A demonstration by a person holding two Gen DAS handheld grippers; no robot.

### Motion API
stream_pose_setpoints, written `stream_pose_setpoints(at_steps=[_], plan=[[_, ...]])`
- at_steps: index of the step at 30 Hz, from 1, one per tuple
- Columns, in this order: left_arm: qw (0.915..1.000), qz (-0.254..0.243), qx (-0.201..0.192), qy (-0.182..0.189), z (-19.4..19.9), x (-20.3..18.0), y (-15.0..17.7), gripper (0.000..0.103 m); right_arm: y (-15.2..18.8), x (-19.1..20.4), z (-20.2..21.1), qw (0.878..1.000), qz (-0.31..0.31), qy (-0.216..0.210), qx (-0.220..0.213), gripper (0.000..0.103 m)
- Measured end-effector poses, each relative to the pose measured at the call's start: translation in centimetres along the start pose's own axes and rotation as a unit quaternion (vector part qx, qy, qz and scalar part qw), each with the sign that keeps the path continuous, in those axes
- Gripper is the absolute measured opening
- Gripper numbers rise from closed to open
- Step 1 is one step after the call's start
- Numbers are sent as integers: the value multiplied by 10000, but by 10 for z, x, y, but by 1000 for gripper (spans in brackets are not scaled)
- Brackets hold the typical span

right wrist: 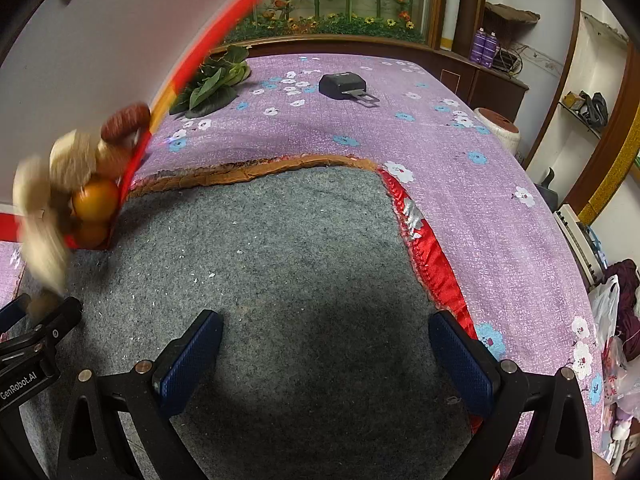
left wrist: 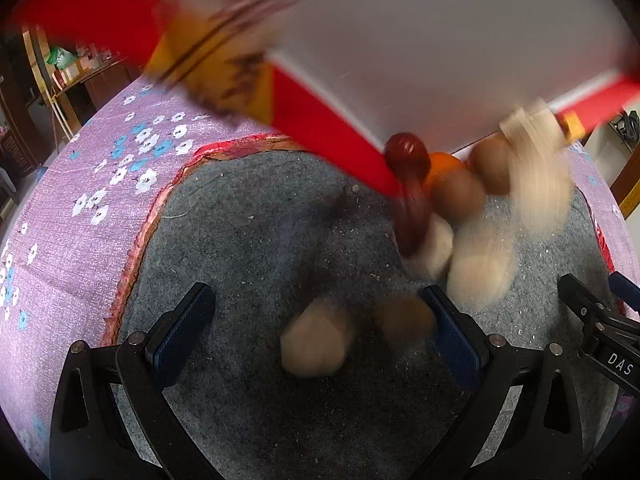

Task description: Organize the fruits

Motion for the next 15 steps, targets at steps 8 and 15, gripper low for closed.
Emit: stream_pose_setpoints(at_steps=[8,15], plan=[[10000,0,4,1,-1,-1,0,103,-1,0,-1,10000,1,1,3,103],[10000,2,-2,3,-1,0,0,103,0,0,0,10000,-1,0,3,103]])
Point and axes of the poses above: each gripper's, at about its wrist camera, not at the fingertips, and z roughly against the way its jaws point, x to its left, y to its underside, the point moved 9 cm from there along -z, roughly the way its jaws point, and after that the axes turned 12 degrees about -x, right-handed, at the moved point
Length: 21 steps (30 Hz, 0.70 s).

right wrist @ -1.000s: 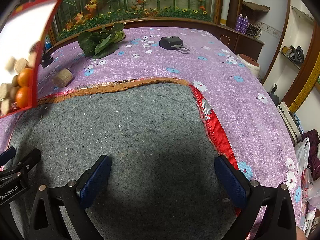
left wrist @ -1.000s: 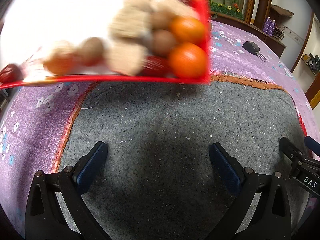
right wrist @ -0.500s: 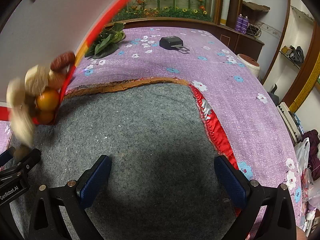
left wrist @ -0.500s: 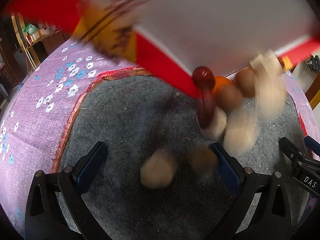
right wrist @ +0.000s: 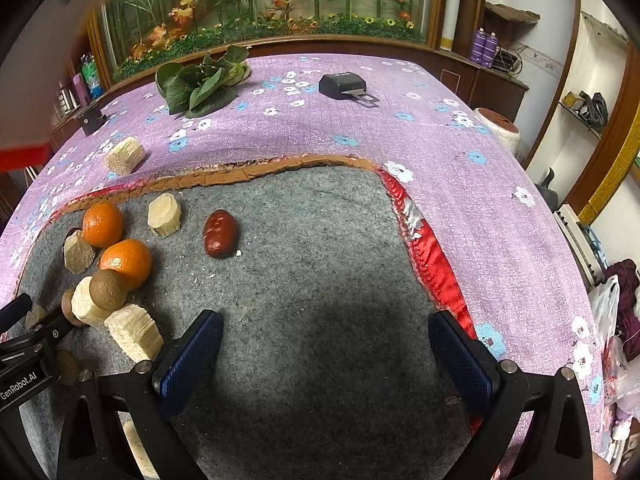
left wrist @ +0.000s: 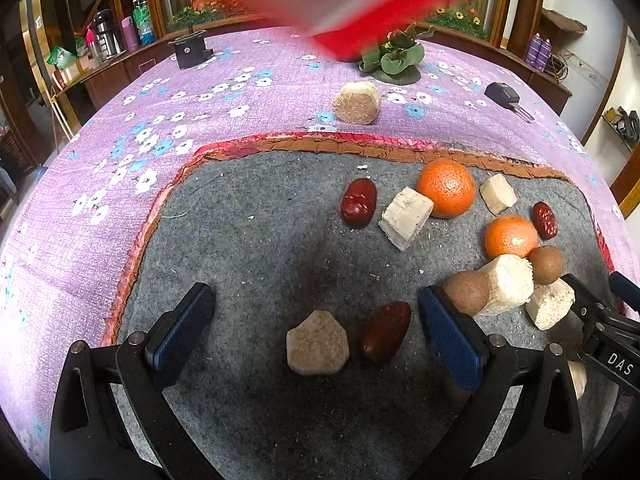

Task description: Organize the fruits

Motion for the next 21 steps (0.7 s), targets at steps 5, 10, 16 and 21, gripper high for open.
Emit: stream_pose_setpoints(at_steps=[5,10,16,21], plan=[[10000,0,0,-1,0,0,0,103,0,0,0,10000,1,0,0,103],[10000,0,1,-1,0,0,0,103,0,1,0,10000,0,0,0,103],[10000,0,1,-1,0,0,0,103,0,1,0,10000,0,0,0,103],[10000,0,1,-1,0,0,0,103,1,2,1,10000,2,0,-1,103]])
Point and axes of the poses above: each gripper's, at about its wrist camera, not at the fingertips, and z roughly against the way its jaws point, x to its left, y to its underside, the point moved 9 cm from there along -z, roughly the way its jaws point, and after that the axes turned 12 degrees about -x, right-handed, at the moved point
